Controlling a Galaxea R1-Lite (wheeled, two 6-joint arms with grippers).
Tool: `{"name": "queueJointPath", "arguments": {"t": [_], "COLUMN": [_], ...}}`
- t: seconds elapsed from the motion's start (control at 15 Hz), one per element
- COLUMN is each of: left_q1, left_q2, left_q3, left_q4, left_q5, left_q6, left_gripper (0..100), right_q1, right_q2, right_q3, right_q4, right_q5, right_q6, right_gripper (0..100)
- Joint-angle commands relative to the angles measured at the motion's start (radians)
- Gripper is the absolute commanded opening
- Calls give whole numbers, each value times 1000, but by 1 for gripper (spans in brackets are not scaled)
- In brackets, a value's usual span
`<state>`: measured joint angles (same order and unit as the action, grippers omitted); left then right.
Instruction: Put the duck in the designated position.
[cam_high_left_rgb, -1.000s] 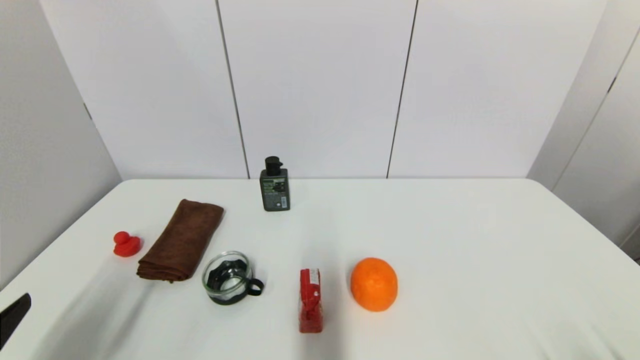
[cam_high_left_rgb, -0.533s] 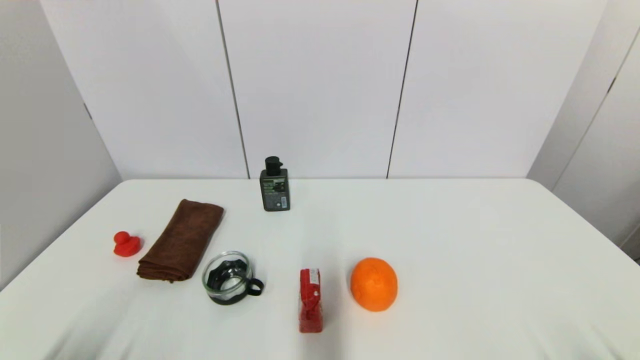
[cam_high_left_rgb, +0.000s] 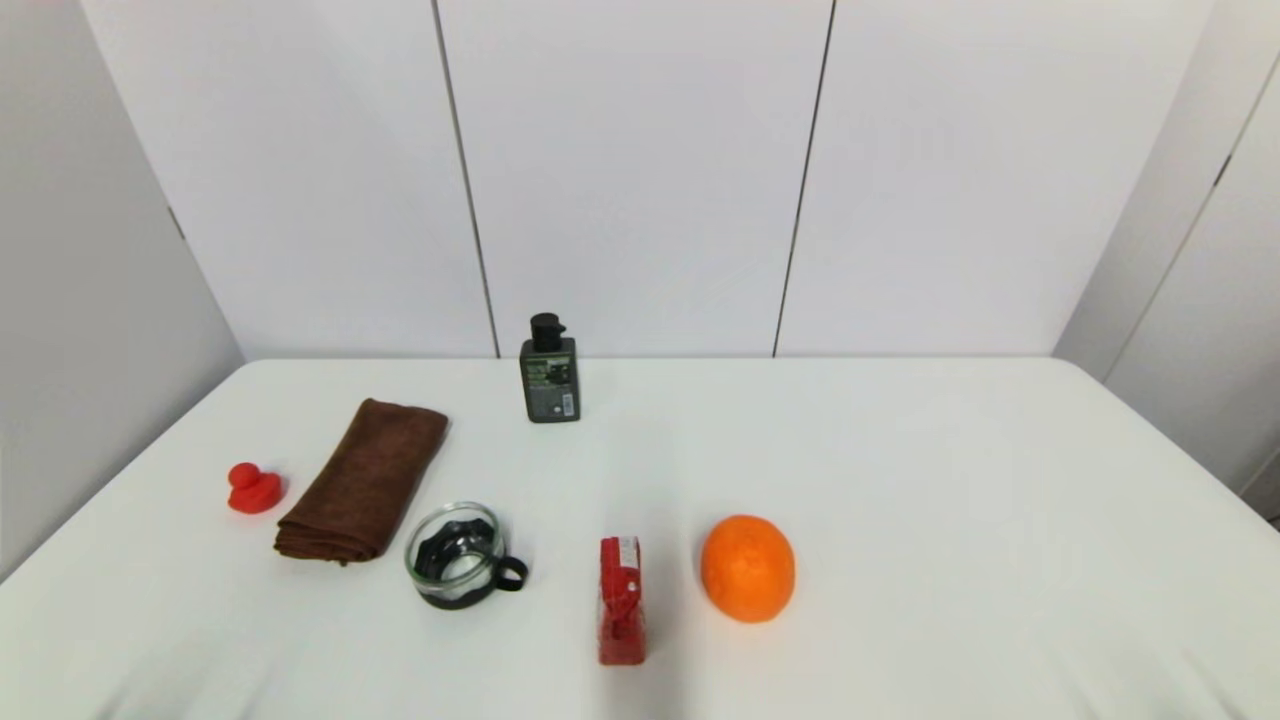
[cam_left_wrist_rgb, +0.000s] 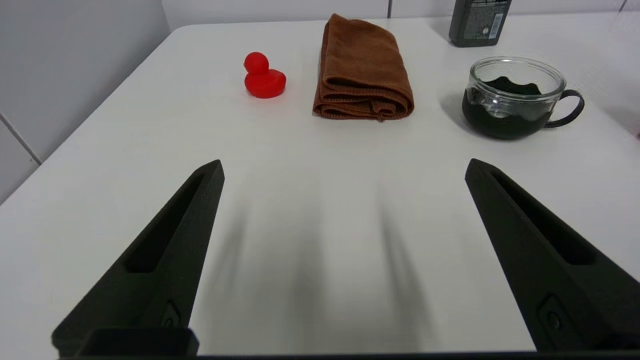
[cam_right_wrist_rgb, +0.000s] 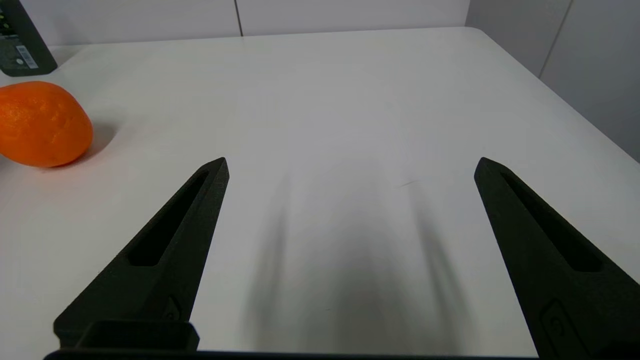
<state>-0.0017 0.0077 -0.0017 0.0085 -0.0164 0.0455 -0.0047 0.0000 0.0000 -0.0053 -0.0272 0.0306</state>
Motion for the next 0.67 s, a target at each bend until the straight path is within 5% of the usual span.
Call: {"name": "queueJointPath", "arguments": {"t": [0.07, 0.67], "left_q1": [0, 0], "left_q2": [-8, -8], "left_q3": [2, 2], "left_q4": [-1, -1], "left_q5": [1, 1], "left_q6": [-1, -1], "left_gripper": [100, 100], "right_q1": [0, 0], "right_q2": [2, 2], "right_q3": [0, 0], "right_q4": [-1, -1], "right_q5": [0, 0], "right_q6": [0, 0], "right_gripper": [100, 100]}}
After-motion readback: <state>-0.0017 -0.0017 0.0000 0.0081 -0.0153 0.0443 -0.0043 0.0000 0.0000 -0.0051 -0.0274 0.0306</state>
